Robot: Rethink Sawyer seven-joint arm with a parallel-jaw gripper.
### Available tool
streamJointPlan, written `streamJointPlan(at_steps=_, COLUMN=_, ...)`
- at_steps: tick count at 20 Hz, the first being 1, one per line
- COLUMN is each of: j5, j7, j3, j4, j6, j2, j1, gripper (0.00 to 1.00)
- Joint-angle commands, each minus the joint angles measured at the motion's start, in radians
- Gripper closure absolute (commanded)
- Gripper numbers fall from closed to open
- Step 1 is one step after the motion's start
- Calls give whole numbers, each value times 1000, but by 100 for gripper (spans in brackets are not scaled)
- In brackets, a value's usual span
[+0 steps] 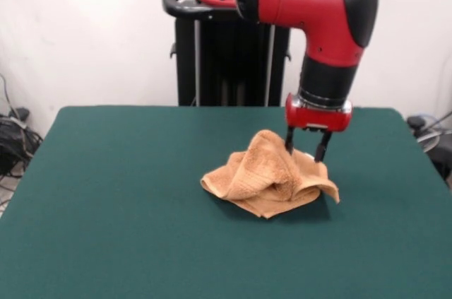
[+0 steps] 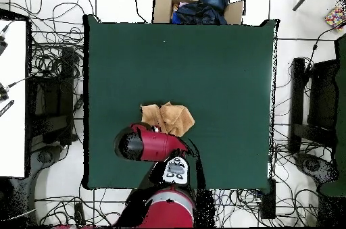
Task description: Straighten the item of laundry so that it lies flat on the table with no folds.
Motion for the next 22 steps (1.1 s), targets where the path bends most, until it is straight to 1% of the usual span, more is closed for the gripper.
streamJointPlan(at_steps=1, j5=-23, j7=130, j3=2, j4=-91, j6=-43, j2=60, j1=-29, gripper=0)
streamJointPlan(at_steps=8, j5=-18, j7=139, j3=0, j4=-82, j6=-7, j2=30, j1=-7, gripper=0)
streamJointPlan(at_steps=11, j5=-12, j7=133, j3=15, j4=-86, j6=26, j2=19, j1=-3, gripper=0)
streamJointPlan(at_steps=18, j5=21, j7=162, j3=-9, j4=-74, j6=141, j2=-65, j1=72, gripper=0)
streamJointPlan(at_steps=21, j5=14, j7=162, j3=-4, j4=-38, j6=132, j2=-91, j1=62, gripper=0)
streamJointPlan(at_steps=22, j5=10, j7=159, j3=-19, j4=-49, j6=142, j2=-96, j1=75, gripper=0)
